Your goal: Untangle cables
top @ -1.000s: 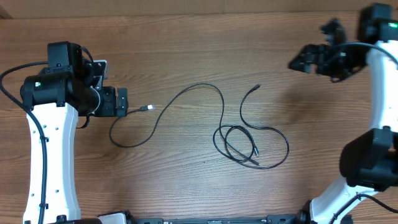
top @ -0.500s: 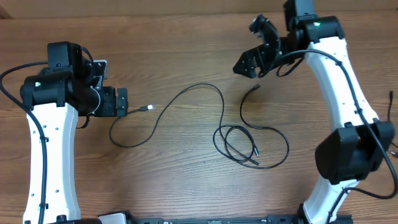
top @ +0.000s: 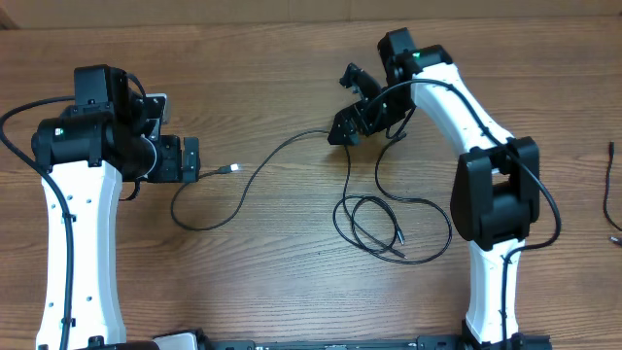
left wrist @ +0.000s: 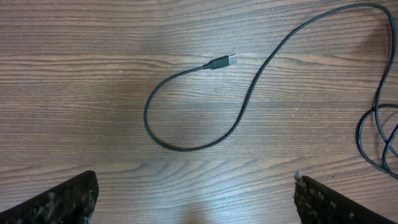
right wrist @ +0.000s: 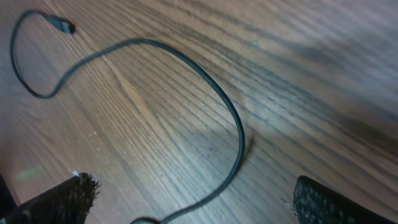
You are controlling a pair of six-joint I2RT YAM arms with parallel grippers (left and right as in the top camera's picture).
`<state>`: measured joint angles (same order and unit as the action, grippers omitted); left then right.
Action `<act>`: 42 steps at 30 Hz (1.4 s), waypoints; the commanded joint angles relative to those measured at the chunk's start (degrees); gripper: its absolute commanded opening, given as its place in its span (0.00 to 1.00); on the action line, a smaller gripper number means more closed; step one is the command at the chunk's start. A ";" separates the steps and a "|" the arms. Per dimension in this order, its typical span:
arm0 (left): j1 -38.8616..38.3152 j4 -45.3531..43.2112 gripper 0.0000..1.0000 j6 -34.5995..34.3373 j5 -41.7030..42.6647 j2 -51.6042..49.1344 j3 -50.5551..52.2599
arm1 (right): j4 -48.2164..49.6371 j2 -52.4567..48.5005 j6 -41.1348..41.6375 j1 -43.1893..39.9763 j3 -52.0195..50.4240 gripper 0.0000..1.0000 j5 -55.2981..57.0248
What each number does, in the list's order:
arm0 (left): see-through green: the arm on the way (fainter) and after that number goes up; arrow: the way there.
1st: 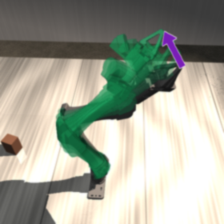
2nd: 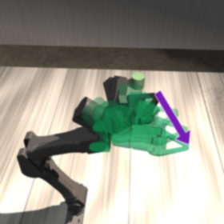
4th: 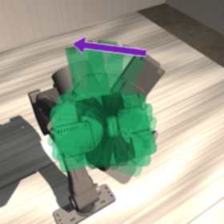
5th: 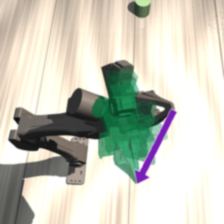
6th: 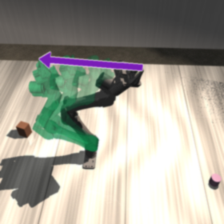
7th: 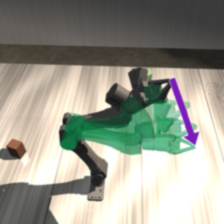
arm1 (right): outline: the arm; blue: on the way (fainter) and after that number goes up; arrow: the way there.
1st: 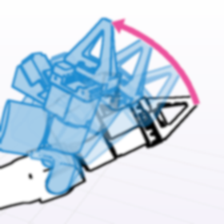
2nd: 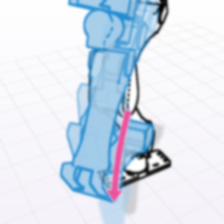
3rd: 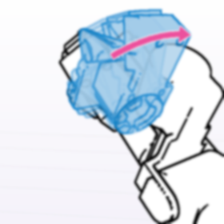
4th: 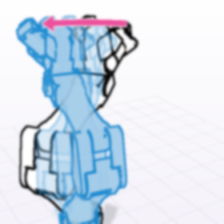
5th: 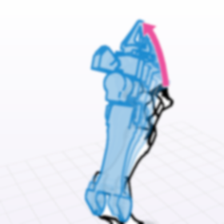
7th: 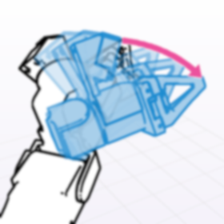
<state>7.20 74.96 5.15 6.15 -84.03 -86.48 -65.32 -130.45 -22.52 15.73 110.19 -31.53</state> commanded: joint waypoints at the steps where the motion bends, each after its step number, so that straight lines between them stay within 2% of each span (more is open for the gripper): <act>1: -0.07 -0.24 1.00 1.51 -0.22 -0.09 0.26 | 1.18 -3.04 -0.11 1.27 0.00 1.00 -2.05; 12: -0.07 -0.24 1.00 1.51 -0.22 -0.09 0.26 | 7.63 -6.34 -0.07 4.59 -3.41 0.98 -6.19; 17: -0.07 -0.24 1.00 1.51 -0.22 -0.09 0.26 | 9.70 -6.34 -0.09 6.14 -6.36 0.91 -7.41; 18: -0.07 -0.24 1.00 1.51 -0.22 -0.09 0.26 | 10.29 -6.34 -0.07 6.54 -7.26 0.84 -7.41; 20: -0.07 -0.24 1.00 1.51 -0.22 -0.09 0.26 | 10.67 -6.34 -0.07 7.10 -8.13 0.60 -7.41; 22: -0.07 -0.24 1.00 1.51 -0.22 -0.09 0.26 | 10.60 -6.34 -0.04 7.50 -8.63 0.16 -7.39; 23: -0.07 -0.24 1.00 1.51 -0.22 -0.09 0.26 | 10.32 -6.34 0.63 7.76 -8.63 0.04 -7.39; 28: -0.07 -0.24 1.00 1.51 -0.22 -0.09 0.26 | 5.40 -6.27 1.90 7.58 -7.13 0.04 -7.06; 38: -0.07 -0.24 1.00 1.51 -0.22 -0.09 0.26 | -14.34 -4.17 1.95 6.78 10.62 0.04 7.19; 42: -0.07 -0.24 1.00 1.51 -0.22 -0.09 0.26 | -17.73 -2.25 8.96 6.75 20.50 0.04 15.06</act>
<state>7.20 74.98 5.15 6.15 -84.03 -86.48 -82.08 -136.31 -18.85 22.55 123.35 -24.56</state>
